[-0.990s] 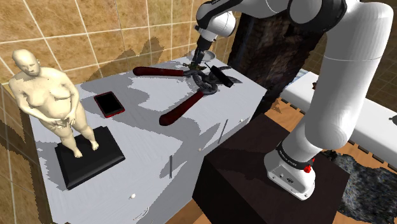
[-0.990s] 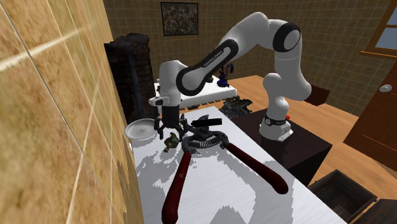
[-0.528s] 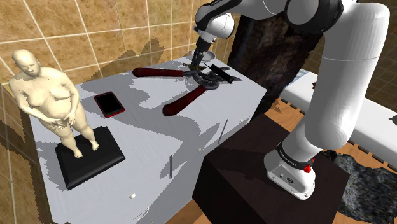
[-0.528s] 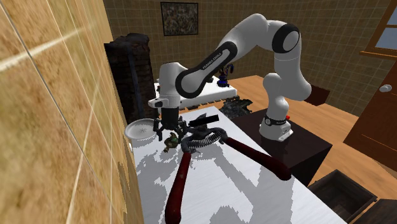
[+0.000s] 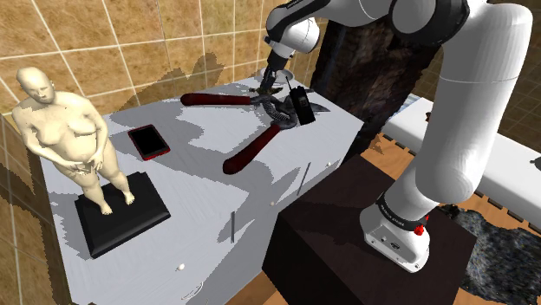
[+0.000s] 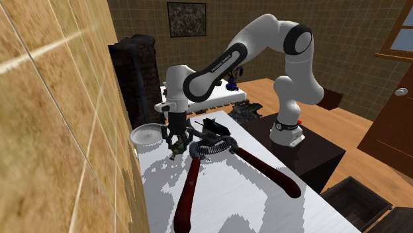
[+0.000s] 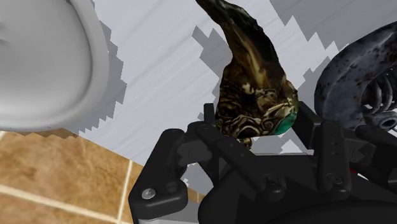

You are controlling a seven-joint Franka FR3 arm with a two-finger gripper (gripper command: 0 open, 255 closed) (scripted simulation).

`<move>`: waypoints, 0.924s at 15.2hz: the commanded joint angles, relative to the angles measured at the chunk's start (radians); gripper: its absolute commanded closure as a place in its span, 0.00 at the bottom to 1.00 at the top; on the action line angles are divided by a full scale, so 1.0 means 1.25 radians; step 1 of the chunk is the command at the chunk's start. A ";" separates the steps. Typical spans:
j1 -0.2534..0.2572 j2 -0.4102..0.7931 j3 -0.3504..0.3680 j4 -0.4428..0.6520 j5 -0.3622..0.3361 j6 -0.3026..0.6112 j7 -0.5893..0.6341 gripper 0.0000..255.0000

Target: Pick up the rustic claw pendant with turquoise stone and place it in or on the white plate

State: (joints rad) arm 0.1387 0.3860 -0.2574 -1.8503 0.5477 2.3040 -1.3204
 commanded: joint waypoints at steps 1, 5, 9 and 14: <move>0.001 0.001 0.001 -0.005 0.000 -0.001 0.000 1.00; 0.001 0.004 0.001 0.004 -0.002 -0.008 0.003 1.00; 0.005 -0.019 -0.007 0.016 -0.020 -0.038 0.023 1.00; 0.008 -0.044 -0.014 0.034 -0.041 -0.077 0.046 1.00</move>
State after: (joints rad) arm 0.1470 0.3320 -0.2745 -1.8184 0.5013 2.2186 -1.2716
